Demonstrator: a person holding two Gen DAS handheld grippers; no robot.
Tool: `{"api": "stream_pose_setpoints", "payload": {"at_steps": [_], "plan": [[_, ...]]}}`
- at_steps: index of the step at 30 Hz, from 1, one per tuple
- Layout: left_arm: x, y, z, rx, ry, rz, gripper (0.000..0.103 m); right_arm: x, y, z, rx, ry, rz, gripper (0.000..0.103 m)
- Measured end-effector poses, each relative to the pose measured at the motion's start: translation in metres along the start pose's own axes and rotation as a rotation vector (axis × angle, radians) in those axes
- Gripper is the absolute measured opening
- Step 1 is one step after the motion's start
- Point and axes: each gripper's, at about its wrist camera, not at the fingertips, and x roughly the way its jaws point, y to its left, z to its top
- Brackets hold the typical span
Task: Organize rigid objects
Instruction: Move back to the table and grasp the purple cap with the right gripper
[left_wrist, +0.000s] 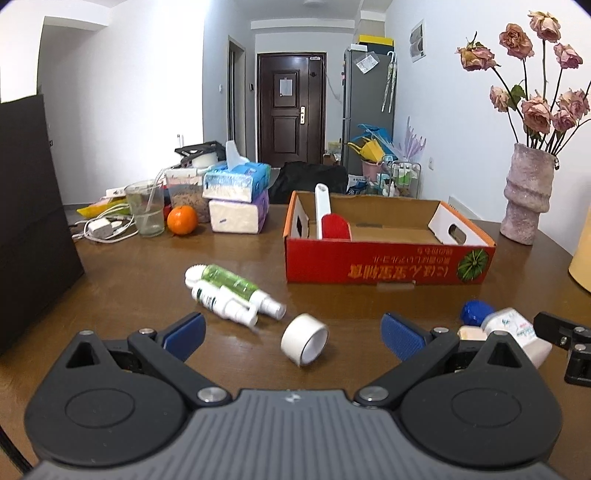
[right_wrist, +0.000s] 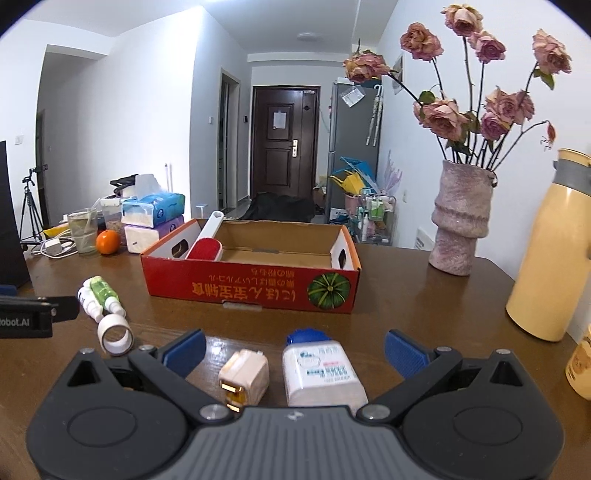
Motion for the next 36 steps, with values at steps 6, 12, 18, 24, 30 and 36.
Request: {"api": "stream_pose_setpoints", "payload": {"at_steps": [6,12,18,24,30,36], "plan": [[-0.002,0.012,-0.015,-0.005,0.019,0.007,0.103,-0.008,0.008,-0.013,-0.001,0.017,-0.021,0.103],[0.008,0.021,-0.023,-0.011,0.036,0.016,0.103,-0.002,0.015,-0.022,0.002,0.055,-0.015,0.103],[0.023,0.029,-0.034,-0.02,0.044,0.016,0.103,0.008,0.026,-0.031,-0.016,0.087,-0.006,0.103],[0.031,0.037,-0.039,-0.032,0.065,0.006,0.103,0.019,0.041,-0.037,-0.057,0.122,0.012,0.103],[0.04,0.039,-0.042,-0.039,0.099,-0.003,0.103,0.039,0.052,-0.044,-0.066,0.175,0.039,0.101],[0.042,0.04,-0.043,-0.044,0.114,-0.008,0.103,0.051,0.059,-0.052,-0.066,0.219,0.074,0.091]]}}
